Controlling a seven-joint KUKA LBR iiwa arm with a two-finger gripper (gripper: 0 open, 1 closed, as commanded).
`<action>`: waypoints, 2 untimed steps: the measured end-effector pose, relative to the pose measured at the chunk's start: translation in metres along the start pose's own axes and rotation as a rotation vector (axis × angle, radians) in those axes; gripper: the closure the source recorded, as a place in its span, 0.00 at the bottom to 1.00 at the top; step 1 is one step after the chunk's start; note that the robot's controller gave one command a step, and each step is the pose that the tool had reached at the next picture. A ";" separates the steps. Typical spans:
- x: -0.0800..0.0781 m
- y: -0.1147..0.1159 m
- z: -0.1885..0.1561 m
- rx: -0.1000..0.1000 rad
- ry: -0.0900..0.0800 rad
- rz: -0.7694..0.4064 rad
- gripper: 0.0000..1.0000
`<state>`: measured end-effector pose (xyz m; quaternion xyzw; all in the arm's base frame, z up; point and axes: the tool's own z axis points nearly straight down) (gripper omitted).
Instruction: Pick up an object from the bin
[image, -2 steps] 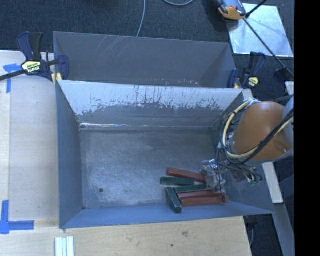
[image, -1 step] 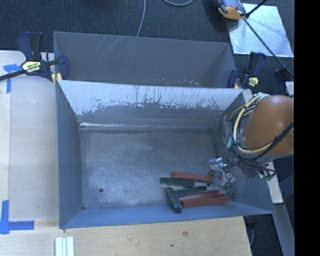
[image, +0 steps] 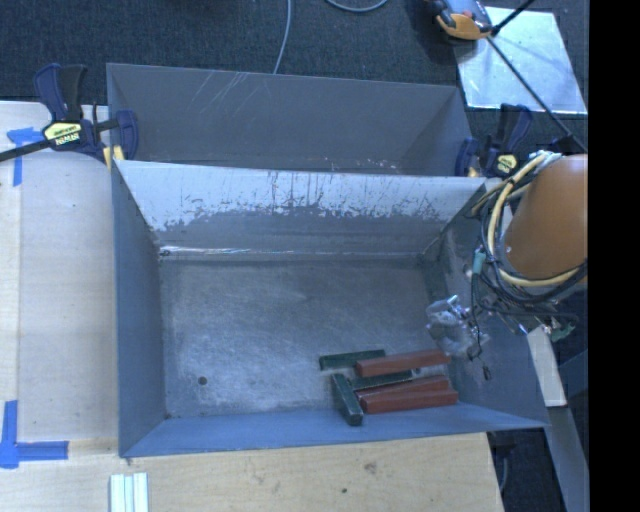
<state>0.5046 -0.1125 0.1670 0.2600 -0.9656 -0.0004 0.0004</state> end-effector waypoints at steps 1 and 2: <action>-0.028 0.024 0.100 0.000 -0.001 0.153 0.00; -0.028 0.023 0.095 0.001 0.000 0.154 1.00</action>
Offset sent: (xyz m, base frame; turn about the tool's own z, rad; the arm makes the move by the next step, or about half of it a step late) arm 0.0000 0.0000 0.0000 0.0000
